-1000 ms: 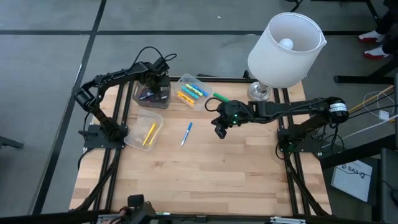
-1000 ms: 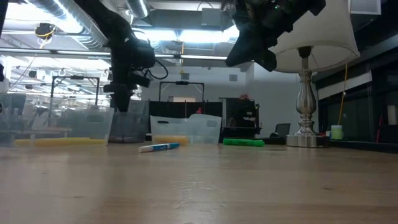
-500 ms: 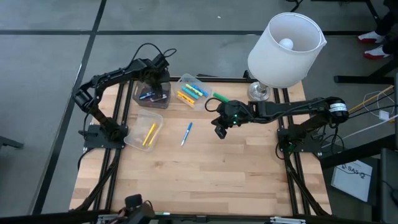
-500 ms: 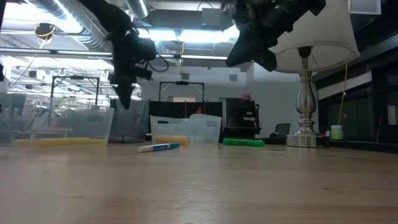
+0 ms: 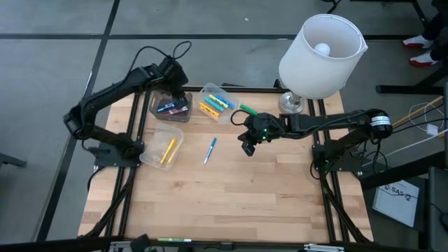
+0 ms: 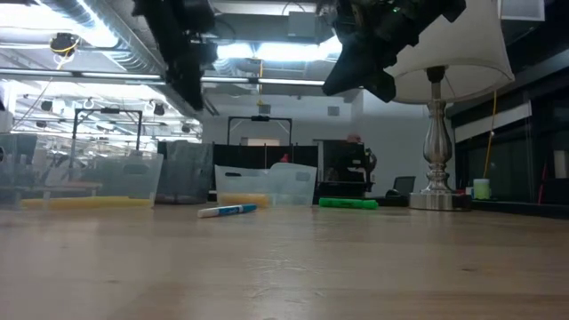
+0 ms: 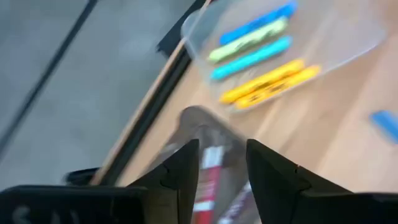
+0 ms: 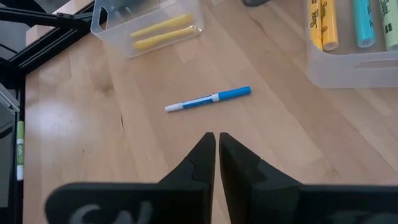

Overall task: Pick & Place Markers
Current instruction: Put the green highlighter into the top transparent bin

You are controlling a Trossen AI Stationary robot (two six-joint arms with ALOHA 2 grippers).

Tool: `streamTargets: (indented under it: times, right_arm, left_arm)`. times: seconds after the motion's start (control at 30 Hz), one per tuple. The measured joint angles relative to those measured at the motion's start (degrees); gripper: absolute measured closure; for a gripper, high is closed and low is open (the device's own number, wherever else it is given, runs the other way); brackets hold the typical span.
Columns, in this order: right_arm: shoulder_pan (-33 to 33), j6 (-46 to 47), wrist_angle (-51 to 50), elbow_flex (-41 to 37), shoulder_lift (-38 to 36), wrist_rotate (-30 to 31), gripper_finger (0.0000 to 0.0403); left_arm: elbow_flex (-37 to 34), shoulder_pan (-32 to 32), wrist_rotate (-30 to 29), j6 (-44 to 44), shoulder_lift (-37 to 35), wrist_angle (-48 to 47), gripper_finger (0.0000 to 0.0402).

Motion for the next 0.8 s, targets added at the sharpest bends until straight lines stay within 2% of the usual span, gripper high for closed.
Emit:
streamTargets:
  times: [0.13,0.2,0.4,0.63,0.8]
  right_arm:
    - [0.0,0.02,-0.01,0.0,0.0,-0.02,0.0379]
    - [0.0,-0.67,-0.13,0.0,0.0,-0.04,0.0379]
    - [0.02,-3.53,-0.79,0.0,1.4,1.1,0.0379]
    - [0.02,-2.36,-2.16,0.0,6.09,7.42,0.0379]
    - [0.02,-10.87,-2.02,0.0,9.73,8.89,0.0378]
  left_arm:
    - [0.0,-2.78,4.95,-7.59,-3.99,0.26,0.0275]
    - [0.0,-5.12,5.01,-11.54,-5.53,1.04,0.0274]
    - [0.0,-14.03,0.21,-22.17,-7.87,5.39,0.0274]
    - [-0.02,-23.92,-8.32,-25.04,-6.79,6.4,0.0274]
    - [-0.02,-27.49,-10.42,-25.92,-6.08,6.27,0.0274]
